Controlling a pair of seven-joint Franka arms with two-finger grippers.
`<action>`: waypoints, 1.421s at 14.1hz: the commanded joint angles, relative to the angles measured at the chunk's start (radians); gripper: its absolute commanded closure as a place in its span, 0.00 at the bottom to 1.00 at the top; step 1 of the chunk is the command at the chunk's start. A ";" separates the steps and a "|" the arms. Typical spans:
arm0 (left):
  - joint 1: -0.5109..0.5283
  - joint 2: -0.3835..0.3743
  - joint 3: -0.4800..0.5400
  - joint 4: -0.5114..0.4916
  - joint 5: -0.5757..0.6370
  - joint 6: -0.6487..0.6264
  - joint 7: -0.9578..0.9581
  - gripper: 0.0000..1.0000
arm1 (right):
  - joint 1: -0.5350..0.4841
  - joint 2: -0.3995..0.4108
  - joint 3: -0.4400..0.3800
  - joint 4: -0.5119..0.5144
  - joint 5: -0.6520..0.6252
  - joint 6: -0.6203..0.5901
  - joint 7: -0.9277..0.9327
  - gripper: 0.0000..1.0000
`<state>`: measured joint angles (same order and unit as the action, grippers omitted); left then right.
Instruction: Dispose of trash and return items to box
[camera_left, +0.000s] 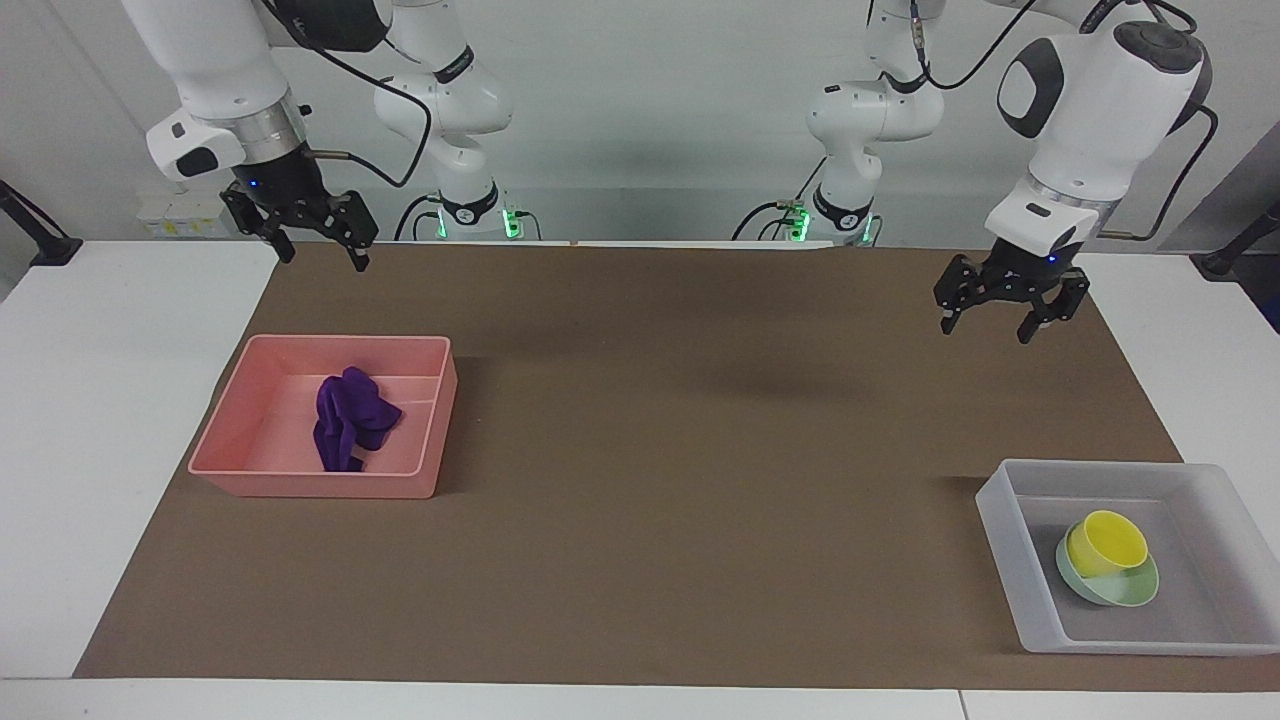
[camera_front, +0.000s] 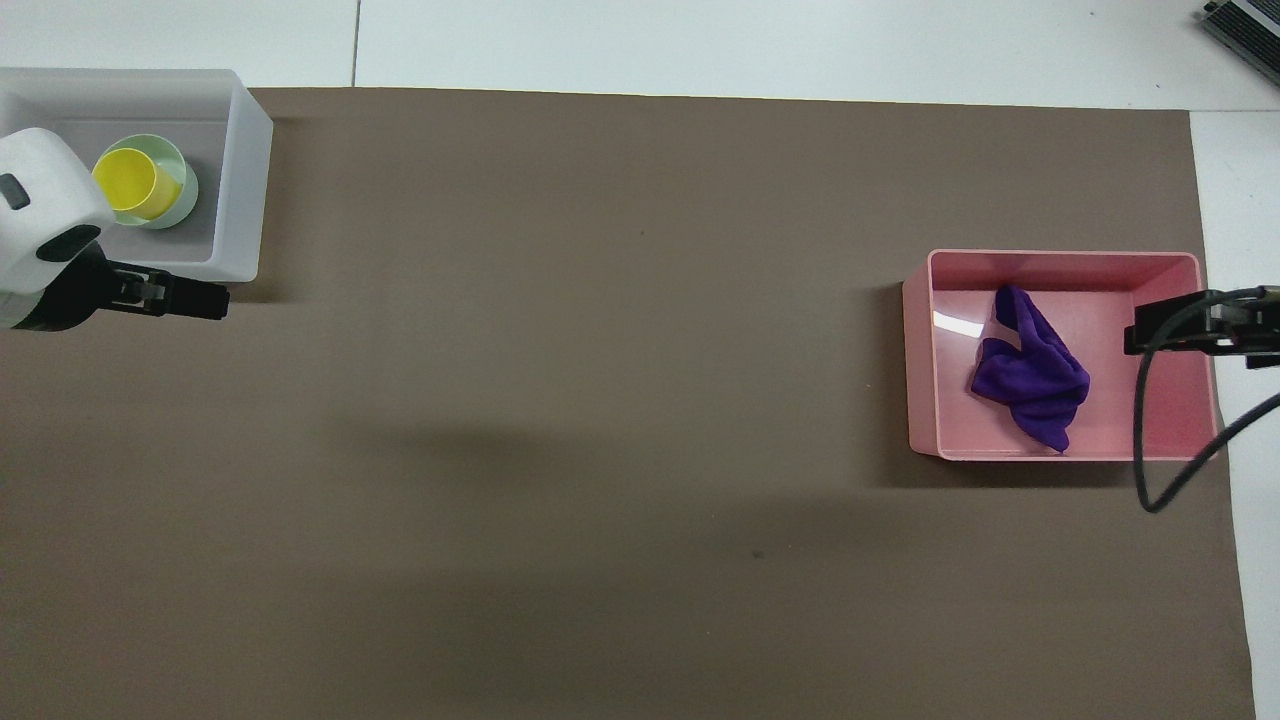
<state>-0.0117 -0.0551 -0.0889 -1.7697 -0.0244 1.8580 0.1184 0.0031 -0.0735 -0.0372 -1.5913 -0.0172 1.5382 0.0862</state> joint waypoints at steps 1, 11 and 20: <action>-0.011 0.029 0.014 0.087 0.001 -0.080 -0.002 0.00 | -0.012 0.021 -0.001 0.059 -0.007 -0.049 -0.037 0.00; -0.005 0.023 0.014 0.121 0.017 -0.220 -0.031 0.00 | -0.005 -0.032 -0.003 -0.049 -0.006 -0.029 -0.077 0.00; 0.004 0.015 0.017 0.099 0.017 -0.198 -0.045 0.00 | -0.008 -0.035 -0.003 -0.055 -0.015 -0.029 -0.106 0.00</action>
<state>-0.0084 -0.0178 -0.0768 -1.6413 -0.0209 1.6519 0.0864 -0.0010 -0.0812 -0.0395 -1.6133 -0.0207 1.5043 0.0088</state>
